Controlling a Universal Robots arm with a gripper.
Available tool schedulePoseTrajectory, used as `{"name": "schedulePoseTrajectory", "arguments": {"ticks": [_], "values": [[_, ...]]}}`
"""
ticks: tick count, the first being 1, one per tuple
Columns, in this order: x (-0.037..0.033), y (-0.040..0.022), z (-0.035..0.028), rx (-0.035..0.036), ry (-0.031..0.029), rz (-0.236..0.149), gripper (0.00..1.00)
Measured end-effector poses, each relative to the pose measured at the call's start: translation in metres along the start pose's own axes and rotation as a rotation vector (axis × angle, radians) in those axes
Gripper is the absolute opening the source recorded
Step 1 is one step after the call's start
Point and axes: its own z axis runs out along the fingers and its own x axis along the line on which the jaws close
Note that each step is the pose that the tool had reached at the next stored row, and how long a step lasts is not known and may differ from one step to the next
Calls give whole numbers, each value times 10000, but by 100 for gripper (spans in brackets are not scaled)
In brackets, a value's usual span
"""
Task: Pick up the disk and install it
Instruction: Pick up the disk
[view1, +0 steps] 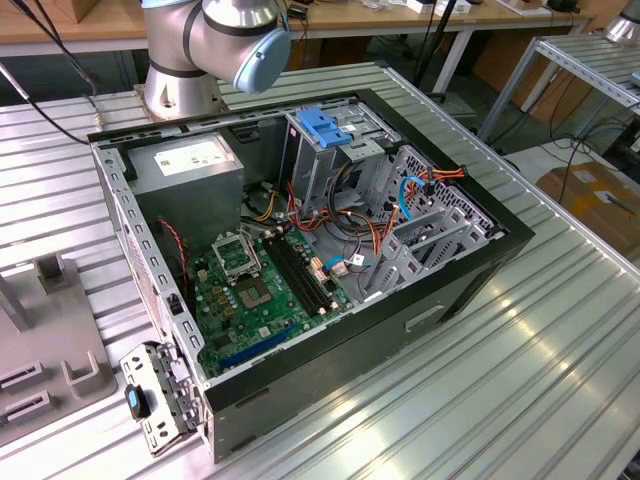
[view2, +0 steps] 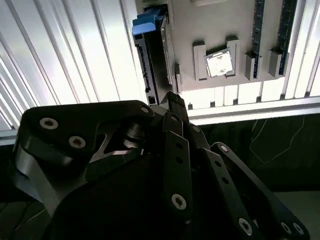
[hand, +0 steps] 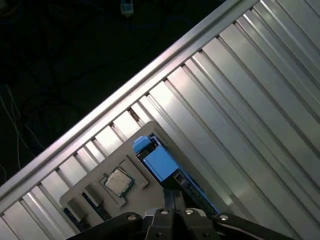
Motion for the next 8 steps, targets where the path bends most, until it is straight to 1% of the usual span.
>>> {"name": "schedulePoseTrajectory", "arguments": {"ticks": [2,3,7,8], "values": [[0,0,2,12,17,-683,11],[0,0,3,14,19,-853,11],[0,0,3,15,20,-894,11],[0,0,3,16,24,-1026,11]]}}
